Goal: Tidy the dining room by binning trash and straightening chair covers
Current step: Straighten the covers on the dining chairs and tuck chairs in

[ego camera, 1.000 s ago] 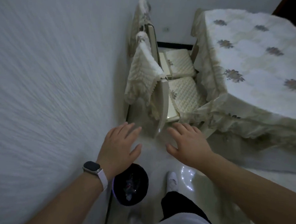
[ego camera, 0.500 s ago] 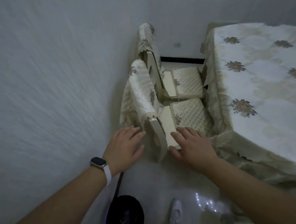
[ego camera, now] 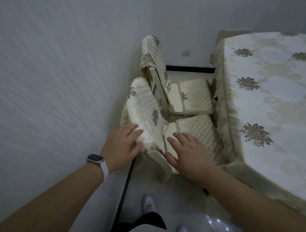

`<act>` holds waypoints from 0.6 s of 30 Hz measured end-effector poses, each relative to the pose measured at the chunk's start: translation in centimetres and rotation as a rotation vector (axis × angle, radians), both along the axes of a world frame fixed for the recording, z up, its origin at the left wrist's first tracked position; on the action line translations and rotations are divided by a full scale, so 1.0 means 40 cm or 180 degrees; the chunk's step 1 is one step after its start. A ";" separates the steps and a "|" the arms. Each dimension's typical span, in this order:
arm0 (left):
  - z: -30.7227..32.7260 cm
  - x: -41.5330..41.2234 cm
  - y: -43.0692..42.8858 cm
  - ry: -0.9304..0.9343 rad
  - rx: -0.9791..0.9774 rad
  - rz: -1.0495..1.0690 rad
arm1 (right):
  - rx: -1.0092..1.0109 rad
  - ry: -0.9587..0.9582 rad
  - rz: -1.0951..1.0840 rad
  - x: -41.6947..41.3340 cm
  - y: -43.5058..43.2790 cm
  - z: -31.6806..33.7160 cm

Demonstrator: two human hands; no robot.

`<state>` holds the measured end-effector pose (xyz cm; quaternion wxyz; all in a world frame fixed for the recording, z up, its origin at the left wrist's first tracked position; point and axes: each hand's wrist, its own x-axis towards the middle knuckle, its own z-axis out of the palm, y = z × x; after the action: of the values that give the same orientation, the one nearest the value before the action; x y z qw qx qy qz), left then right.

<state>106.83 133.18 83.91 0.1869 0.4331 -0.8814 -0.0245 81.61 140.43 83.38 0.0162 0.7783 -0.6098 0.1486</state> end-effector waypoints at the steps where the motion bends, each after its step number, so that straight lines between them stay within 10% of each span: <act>1: -0.008 0.008 -0.033 0.0018 0.0004 -0.0068 | 0.0034 -0.0013 -0.0012 0.006 -0.017 -0.002; 18: -0.126 0.073 -0.645 -0.0956 -0.0434 -0.2361 | 0.0639 -0.0430 -0.0755 0.259 -0.340 -0.083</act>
<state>109.75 107.40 78.87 0.0630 0.0711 -0.9950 0.0319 91.96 126.83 80.05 -0.0852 0.6869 -0.7088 0.1360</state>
